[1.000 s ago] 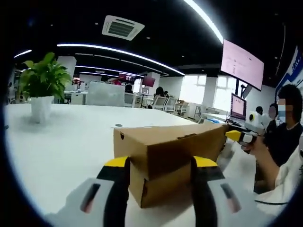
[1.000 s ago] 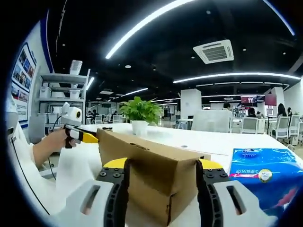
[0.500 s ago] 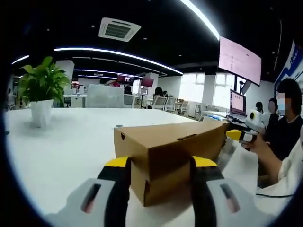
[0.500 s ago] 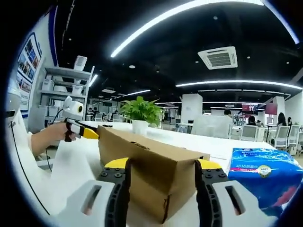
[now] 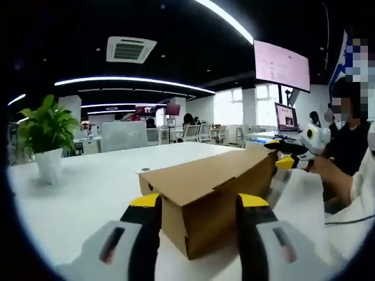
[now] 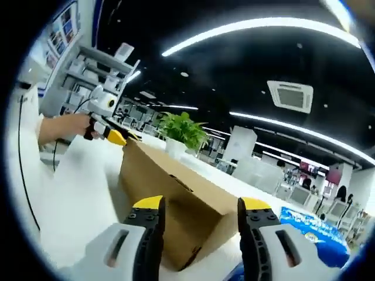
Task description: Operate the shoe box by opening the lid, removing the specified soft item, and placing it in the target area until the item is outside and the box remains undamaged.
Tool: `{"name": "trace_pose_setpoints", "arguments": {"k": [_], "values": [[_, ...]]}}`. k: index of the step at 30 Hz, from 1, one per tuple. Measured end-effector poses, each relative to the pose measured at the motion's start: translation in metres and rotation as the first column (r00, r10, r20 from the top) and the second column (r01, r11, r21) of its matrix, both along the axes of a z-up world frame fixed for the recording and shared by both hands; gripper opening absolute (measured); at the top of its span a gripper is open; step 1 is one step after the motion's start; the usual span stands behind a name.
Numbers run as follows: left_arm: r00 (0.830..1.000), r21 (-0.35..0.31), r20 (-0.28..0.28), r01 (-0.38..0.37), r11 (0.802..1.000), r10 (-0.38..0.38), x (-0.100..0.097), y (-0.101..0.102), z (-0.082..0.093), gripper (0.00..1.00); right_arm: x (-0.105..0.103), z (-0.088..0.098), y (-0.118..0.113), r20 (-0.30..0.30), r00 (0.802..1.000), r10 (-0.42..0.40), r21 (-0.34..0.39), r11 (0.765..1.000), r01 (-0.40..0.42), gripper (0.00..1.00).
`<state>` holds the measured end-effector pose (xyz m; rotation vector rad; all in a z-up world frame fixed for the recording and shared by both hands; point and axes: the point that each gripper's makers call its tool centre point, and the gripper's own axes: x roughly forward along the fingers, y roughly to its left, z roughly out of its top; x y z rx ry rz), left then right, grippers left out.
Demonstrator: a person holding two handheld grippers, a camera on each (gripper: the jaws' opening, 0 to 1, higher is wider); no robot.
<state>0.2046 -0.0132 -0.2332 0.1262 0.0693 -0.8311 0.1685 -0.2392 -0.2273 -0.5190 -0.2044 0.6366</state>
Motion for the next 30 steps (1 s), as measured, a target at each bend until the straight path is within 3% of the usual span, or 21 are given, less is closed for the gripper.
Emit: {"name": "trace_pose_setpoints", "arguments": {"k": [2,3,4,7,9,11,13,16,18,20,22,24,25,30], "values": [[0.996,0.069,0.086,0.008,0.998,-0.014,-0.002,0.001,0.004,0.62,-0.001,0.001,-0.002,0.033,0.999,-0.026,-0.052,0.998,0.028,0.53],[0.988,0.1,0.157,-0.013,0.995,-0.003,-0.002,0.003,0.008,0.64,-0.002,0.0,-0.001,0.041,0.999,-0.019,-0.086,0.996,0.022,0.52],[0.975,0.141,0.22,0.006,0.99,-0.037,-0.007,0.001,0.011,0.65,-0.004,-0.001,0.0,0.049,0.999,-0.009,-0.117,0.993,0.015,0.51],[0.947,0.164,0.304,0.054,0.985,-0.102,-0.02,-0.004,0.018,0.53,-0.008,0.002,0.004,0.115,0.993,0.011,-0.208,0.978,0.013,0.46],[0.943,0.183,0.32,0.034,0.983,-0.093,-0.022,-0.003,0.019,0.55,-0.015,0.002,0.01,0.189,0.98,0.055,-0.331,0.944,0.011,0.46],[0.935,0.228,0.34,0.023,0.973,-0.102,-0.023,-0.002,0.018,0.58,-0.021,0.004,0.014,0.19,0.979,0.075,-0.318,0.948,-0.011,0.51],[0.92,0.287,0.377,-0.005,0.958,-0.108,-0.023,0.0,0.017,0.54,-0.024,0.006,0.013,0.186,0.979,0.081,-0.316,0.949,-0.019,0.52],[0.903,0.323,0.414,-0.024,0.946,-0.119,-0.024,-0.003,0.018,0.53,-0.021,0.009,0.008,0.223,0.972,0.071,-0.383,0.924,0.02,0.49],[0.889,0.349,0.44,-0.042,0.936,-0.124,-0.025,-0.004,0.019,0.53,-0.018,0.01,0.006,0.23,0.971,0.07,-0.389,0.921,0.026,0.49],[0.875,0.392,0.471,-0.092,0.915,-0.114,-0.023,-0.001,0.017,0.52,-0.021,0.008,0.01,0.238,0.968,0.076,-0.396,0.918,0.025,0.49],[0.87,0.438,0.491,-0.206,0.875,-0.041,-0.016,0.009,0.011,0.48,-0.019,0.004,0.009,0.22,0.973,0.064,-0.406,0.913,0.032,0.5],[0.864,0.441,0.5,-0.199,0.875,-0.055,-0.019,0.006,0.006,0.49,-0.019,0.009,0.011,0.257,0.962,0.09,-0.449,0.893,0.037,0.48],[0.846,0.451,0.53,-0.218,0.866,-0.063,-0.022,0.007,0.006,0.49,-0.02,0.008,0.012,0.257,0.962,0.09,-0.45,0.892,0.037,0.48],[0.851,0.474,0.523,-0.24,0.847,-0.051,-0.014,0.014,-0.001,0.53,-0.019,0.008,0.013,0.292,0.954,0.074,-0.454,0.888,0.07,0.48]]}}
